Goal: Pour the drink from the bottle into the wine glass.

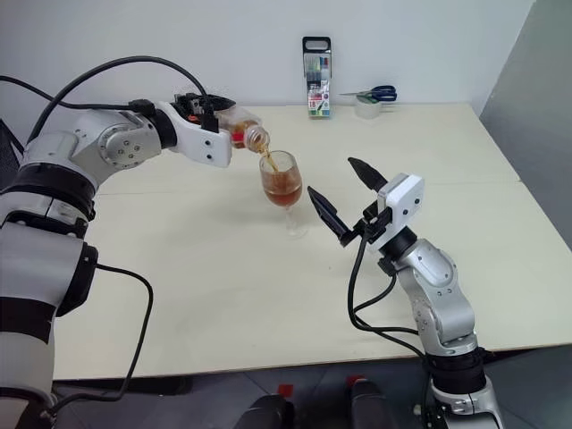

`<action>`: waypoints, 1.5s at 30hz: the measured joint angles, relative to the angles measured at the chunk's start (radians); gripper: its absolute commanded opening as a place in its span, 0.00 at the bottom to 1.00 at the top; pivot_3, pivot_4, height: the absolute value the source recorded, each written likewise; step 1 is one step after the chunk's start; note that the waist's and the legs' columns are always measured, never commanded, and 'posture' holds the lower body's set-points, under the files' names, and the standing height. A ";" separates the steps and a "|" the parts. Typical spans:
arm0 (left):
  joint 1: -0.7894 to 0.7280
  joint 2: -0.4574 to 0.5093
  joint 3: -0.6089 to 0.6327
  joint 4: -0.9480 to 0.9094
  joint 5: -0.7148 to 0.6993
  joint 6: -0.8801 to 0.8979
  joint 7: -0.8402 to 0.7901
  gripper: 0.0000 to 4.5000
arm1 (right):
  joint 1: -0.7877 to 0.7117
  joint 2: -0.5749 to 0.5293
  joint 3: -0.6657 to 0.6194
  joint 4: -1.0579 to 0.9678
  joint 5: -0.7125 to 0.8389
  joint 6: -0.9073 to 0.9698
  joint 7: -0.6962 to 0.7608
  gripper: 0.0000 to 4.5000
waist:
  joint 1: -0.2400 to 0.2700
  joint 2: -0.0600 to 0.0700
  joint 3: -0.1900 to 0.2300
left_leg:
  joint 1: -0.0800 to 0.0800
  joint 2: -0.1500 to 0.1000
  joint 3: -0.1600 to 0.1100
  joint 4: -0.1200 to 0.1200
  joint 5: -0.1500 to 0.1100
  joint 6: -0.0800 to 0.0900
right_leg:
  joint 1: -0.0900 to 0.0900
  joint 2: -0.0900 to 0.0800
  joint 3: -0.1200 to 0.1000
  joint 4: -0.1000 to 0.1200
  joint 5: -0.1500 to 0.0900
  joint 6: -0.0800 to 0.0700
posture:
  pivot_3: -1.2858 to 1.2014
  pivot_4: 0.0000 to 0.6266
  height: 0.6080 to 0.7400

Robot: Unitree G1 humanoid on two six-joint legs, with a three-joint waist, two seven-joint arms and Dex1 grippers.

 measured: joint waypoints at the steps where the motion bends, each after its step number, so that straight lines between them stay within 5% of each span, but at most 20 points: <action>1: 0.000 0.000 0.002 0.000 -0.010 0.003 -0.011 0.40 | 0.000 0.000 0.000 0.000 0.000 0.001 0.000 1.00 | 0.000 0.000 0.000 | 0.000 0.000 0.000 0.000 0.000 0.000 | 0.000 0.000 0.000 0.000 0.000 0.000 | 0.52 0.24 1.00; 12: 0.063 -0.050 0.159 -0.025 -0.247 0.081 -0.214 0.40 | 0.008 0.002 0.016 -0.009 -0.002 0.020 -0.009 1.00 | -0.001 0.000 0.000 | 0.000 0.001 0.000 0.001 0.000 0.000 | 0.000 0.000 0.000 0.001 0.000 0.000 | 0.52 0.24 1.00; 20: 0.158 -0.090 0.342 -0.225 -0.494 0.314 -0.342 0.40 | -0.001 -0.022 0.018 -0.009 0.002 0.025 0.025 1.00 | -0.009 0.000 0.000 | 0.001 0.002 -0.001 0.001 0.000 0.000 | 0.000 0.000 0.000 0.001 0.000 0.000 | 0.52 0.24 1.00; 28: 0.460 -0.175 0.611 -0.577 -0.715 0.864 -0.165 0.40 | 0.014 -0.151 0.020 -0.090 0.087 0.089 0.168 1.00 | -0.023 0.000 -0.001 | 0.000 0.003 -0.003 0.002 0.000 0.000 | 0.000 -0.003 0.000 0.002 0.000 0.000 | 0.52 0.24 1.00; 33: 0.582 -0.259 0.756 -0.709 -0.819 1.054 0.001 0.40 | 0.059 -0.214 0.021 -0.126 0.155 0.133 0.260 1.00 | -0.016 -0.001 -0.002 | 0.000 0.002 -0.005 0.007 0.000 0.000 | 0.002 -0.004 -0.001 0.002 0.000 0.000 | 0.52 0.24 1.00; 45: 0.793 -0.348 0.862 -0.712 -0.956 1.004 0.026 0.40 | 0.057 -0.188 0.040 -0.126 0.178 0.215 0.242 1.00 | 0.007 -0.002 -0.002 | 0.000 0.001 -0.005 0.012 0.000 0.000 | 0.004 -0.006 -0.002 0.003 0.000 0.000 | 0.52 0.24 1.00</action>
